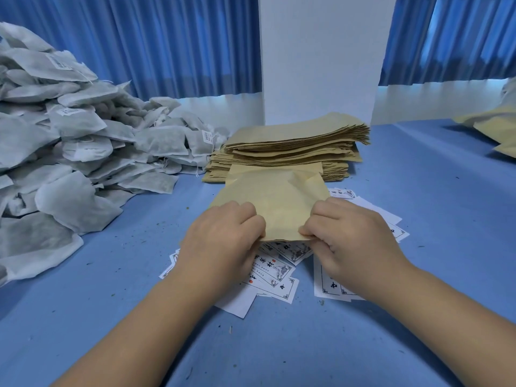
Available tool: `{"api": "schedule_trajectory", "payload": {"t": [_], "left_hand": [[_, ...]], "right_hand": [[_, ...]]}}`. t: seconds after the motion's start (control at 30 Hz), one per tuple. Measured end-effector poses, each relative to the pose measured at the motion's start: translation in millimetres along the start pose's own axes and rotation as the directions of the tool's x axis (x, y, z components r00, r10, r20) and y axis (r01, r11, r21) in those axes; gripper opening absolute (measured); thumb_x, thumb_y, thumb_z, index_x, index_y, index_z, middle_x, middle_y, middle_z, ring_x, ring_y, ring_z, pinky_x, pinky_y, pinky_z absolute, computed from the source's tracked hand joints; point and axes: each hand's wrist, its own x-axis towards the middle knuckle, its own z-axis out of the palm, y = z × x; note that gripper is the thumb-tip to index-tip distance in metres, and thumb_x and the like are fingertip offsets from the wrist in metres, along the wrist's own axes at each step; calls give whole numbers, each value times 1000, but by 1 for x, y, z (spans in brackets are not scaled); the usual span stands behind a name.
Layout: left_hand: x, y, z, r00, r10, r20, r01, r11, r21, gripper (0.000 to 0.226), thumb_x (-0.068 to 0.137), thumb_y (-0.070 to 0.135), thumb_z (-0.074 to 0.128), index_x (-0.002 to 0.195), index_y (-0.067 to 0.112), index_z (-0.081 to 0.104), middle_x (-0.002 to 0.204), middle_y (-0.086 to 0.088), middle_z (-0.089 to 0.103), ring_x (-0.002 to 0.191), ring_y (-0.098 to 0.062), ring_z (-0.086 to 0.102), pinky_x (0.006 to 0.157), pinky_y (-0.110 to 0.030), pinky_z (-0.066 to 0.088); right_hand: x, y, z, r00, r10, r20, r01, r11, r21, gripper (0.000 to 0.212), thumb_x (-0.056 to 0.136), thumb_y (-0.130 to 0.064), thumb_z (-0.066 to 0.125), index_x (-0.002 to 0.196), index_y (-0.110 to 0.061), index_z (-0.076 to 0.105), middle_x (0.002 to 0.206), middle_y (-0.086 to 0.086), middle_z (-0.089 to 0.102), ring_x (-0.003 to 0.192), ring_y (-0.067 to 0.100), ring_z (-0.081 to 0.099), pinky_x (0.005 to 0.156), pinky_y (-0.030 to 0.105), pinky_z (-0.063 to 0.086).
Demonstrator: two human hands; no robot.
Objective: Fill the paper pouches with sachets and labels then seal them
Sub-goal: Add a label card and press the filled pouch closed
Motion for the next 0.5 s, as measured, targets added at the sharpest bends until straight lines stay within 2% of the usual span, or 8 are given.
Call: {"api": "schedule_trajectory", "payload": {"t": [0.07, 0.13, 0.2, 0.27, 0.37, 0.5], "left_hand": [[0, 1, 0, 1000, 14, 7, -14, 1000, -5, 6, 66, 3, 58, 64, 7, 63, 64, -6, 56, 52, -28, 52, 43, -29, 33], [-1, 0, 1, 1000, 0, 15, 0, 1000, -22, 10, 69, 4, 53, 64, 7, 62, 65, -6, 55, 52, -28, 52, 42, -30, 36], [-2, 1, 0, 999, -36, 28, 37, 999, -38, 21, 74, 14, 42, 68, 6, 60, 67, -7, 54, 55, -29, 51, 43, -31, 37], [-2, 3, 1, 998, -49, 30, 50, 998, -40, 22, 74, 19, 41, 71, 7, 59, 69, -6, 53, 56, -29, 50, 44, -31, 35], [1, 9, 5, 1000, -9, 22, 10, 999, -45, 24, 74, 19, 42, 73, 8, 63, 71, -6, 56, 57, -28, 51, 45, -31, 36], [3, 10, 7, 999, 27, -17, -28, 998, -49, 20, 74, 13, 45, 65, 7, 61, 64, -7, 54, 52, -28, 49, 40, -30, 35]], "right_hand": [[0, -2, 1, 1000, 17, 25, -17, 1000, -10, 12, 67, -2, 73, 68, -11, 66, 67, 1, 57, 59, 26, 55, 42, 27, 40], [0, -2, 1, 999, 25, 36, -24, 999, -28, 13, 69, -4, 76, 70, -12, 66, 69, 0, 58, 61, 25, 54, 46, 25, 37], [2, -3, 2, 1000, 3, 15, -3, 999, -37, 8, 73, -8, 74, 72, -13, 68, 69, 0, 59, 61, 25, 54, 47, 26, 39], [3, -6, 2, 999, -31, -32, 30, 999, -44, 6, 76, -9, 70, 71, -14, 70, 66, 0, 59, 59, 26, 54, 47, 28, 42], [4, -9, 4, 997, -50, -59, 47, 997, -67, 13, 70, -2, 65, 65, -13, 70, 62, 1, 59, 54, 27, 54, 45, 29, 44], [4, -13, 3, 999, -30, -9, 30, 997, -71, 12, 69, -3, 62, 65, -12, 69, 62, 2, 58, 55, 27, 55, 45, 26, 40]]}}
